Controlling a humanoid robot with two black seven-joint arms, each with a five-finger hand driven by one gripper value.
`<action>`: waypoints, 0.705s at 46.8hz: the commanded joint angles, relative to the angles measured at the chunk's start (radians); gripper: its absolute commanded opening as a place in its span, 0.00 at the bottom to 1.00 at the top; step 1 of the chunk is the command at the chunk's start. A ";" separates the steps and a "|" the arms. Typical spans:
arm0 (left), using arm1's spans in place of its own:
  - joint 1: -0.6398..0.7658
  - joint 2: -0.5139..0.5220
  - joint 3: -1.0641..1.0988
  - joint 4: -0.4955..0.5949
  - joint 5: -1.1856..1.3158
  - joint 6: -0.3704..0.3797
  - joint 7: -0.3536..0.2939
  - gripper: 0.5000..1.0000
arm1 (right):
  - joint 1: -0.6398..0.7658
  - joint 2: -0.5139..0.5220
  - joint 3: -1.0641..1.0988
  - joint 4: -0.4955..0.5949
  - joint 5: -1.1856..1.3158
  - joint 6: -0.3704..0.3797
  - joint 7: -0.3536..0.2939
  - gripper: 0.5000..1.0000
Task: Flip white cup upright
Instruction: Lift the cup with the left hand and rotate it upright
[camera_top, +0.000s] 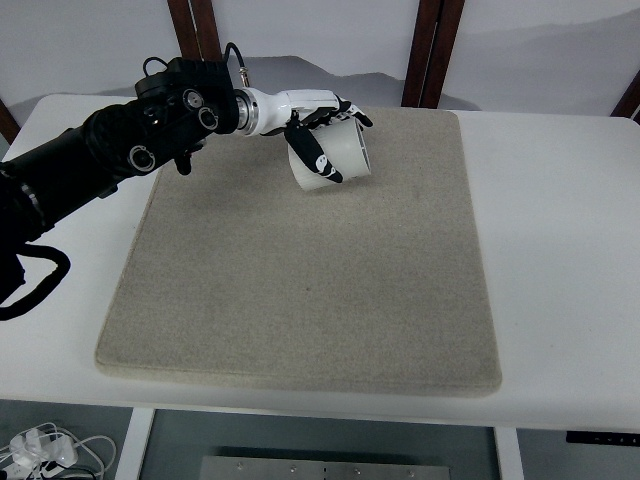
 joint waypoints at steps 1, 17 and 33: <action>0.005 0.006 0.000 0.043 -0.103 -0.037 -0.044 0.01 | 0.000 0.000 0.000 0.000 0.000 0.000 0.000 0.90; 0.069 0.007 -0.004 0.126 -0.373 -0.150 -0.277 0.01 | 0.000 0.000 0.000 0.000 0.000 0.000 0.000 0.90; 0.192 -0.003 -0.122 0.152 -0.512 -0.158 -0.466 0.01 | 0.000 0.000 0.000 0.000 0.000 0.000 0.000 0.90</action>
